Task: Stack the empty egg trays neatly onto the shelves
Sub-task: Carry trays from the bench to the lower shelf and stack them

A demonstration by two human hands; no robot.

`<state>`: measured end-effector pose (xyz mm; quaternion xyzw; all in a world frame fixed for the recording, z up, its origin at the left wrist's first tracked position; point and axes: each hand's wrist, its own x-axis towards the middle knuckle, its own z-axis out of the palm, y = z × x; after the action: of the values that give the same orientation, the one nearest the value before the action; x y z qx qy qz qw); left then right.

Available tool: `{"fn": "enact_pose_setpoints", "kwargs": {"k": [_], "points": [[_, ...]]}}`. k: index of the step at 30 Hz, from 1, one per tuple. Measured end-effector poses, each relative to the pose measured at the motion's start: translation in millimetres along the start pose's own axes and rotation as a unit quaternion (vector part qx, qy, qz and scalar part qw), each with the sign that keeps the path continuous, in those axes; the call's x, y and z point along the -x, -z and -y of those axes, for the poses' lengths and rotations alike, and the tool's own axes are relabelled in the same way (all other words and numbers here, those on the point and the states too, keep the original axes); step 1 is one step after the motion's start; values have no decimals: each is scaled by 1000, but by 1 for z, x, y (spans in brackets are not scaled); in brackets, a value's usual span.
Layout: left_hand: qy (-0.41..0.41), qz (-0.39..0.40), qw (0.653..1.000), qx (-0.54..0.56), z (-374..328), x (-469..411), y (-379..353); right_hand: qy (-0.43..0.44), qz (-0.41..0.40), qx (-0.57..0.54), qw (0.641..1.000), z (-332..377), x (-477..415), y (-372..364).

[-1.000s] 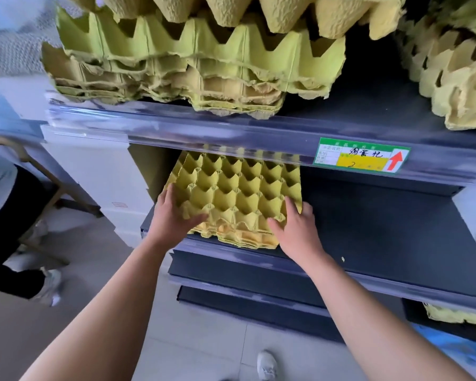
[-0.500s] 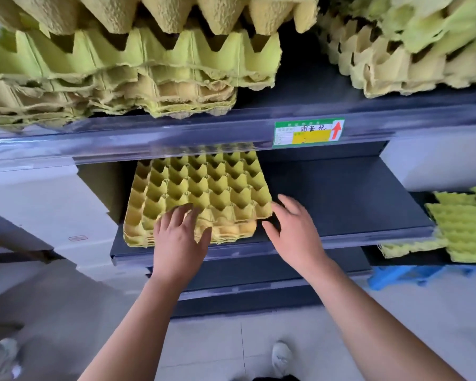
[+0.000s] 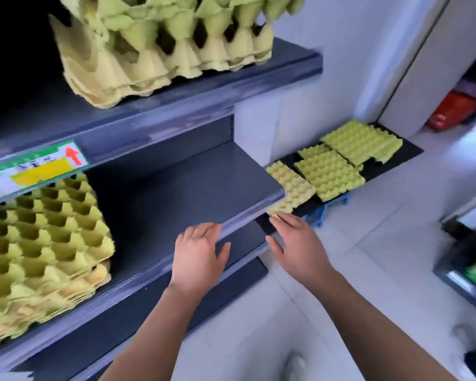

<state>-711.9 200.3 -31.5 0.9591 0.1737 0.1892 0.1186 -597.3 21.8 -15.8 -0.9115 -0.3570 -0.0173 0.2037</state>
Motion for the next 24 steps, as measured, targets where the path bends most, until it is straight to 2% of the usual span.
{"fn": "enact_pose_setpoints", "kwargs": {"k": [4,11,16,24], "points": [[-25,26,999,19,-79,-48,-48,-66,-10,15,998,-92,-1,34],[-37,80,993,75,-191,-124,-126,-128,-6,41,991,-231,-17,78],[-37,97,991,87,-240,-180,-171,-157,14,36,987,-302,-46,97],[-52,127,985,103,-304,-303,-252,-205,-12,32,978,-418,-133,122]]}}
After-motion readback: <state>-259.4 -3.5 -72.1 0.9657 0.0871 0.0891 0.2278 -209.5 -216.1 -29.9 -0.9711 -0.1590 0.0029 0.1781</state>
